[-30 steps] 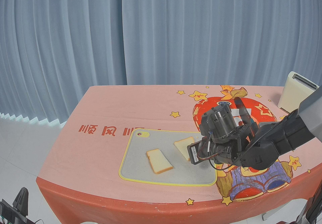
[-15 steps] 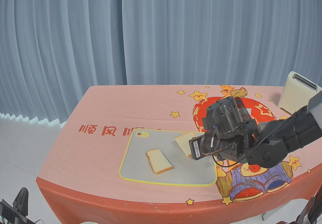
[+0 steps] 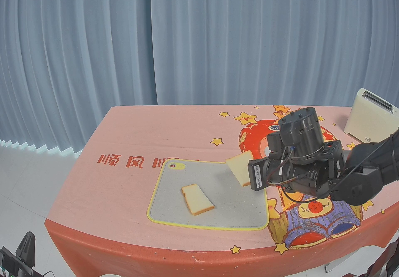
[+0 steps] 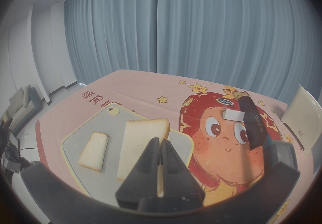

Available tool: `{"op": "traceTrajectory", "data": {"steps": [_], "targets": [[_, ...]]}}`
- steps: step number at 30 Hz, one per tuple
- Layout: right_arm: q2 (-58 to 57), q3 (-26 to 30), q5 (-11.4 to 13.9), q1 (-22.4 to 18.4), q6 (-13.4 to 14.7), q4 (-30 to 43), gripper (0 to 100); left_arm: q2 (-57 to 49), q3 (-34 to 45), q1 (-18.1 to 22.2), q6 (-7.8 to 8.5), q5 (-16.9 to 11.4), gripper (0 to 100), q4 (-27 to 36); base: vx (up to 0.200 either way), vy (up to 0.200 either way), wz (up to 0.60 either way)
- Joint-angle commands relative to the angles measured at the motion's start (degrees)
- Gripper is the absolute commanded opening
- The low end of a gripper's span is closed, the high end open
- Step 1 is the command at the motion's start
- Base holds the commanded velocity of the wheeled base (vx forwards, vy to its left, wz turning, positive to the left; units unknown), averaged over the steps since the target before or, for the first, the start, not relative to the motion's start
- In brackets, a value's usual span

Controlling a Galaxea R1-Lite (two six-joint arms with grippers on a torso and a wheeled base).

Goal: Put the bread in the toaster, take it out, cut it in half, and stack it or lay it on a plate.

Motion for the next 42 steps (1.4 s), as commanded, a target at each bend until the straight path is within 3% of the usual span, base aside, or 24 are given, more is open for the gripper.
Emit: {"op": "traceTrajectory", "data": {"steps": [1, 15, 20, 30, 37, 42], "targets": [[-3.32, 1.48, -0.08, -0.26, 0.17, -0.14, 0, -0.31, 1.01, 0.05, -0.01, 0.01, 0, -0.02, 0.0, 0.0, 0.0], [-12.02, 9.65, -0.08, -1.31, 0.35, -0.23, 0, -0.31, 1.01, 0.05, -0.01, 0.01, 0, -0.02, 0.0, 0.0, 0.0], [-15.71, 12.02, -0.08, -2.11, 1.93, -0.23, 0, -0.31, 1.01, 0.05, -0.01, 0.01, 0, -0.02, 0.0, 0.0, 0.0], [-23.36, 16.86, 0.89, -5.97, 2.1, -0.23, 0, -0.31, 1.01, 0.05, -0.01, 0.01, 0, -0.02, 0.0, 0.0, 0.0], [-24.15, 19.41, 0.98, -0.44, 2.63, -0.14, 0, -0.31, 1.01, 0.05, -0.1, 0.01, 0, -0.02, 0.0, 0.0, 0.0], [-24.32, 18.7, 0.89, -0.44, 2.72, -0.23, 0, -0.31, 1.01, 0.05, -0.01, 0.01, 0, -0.02, 0.0, 0.0, 0.0]]}}
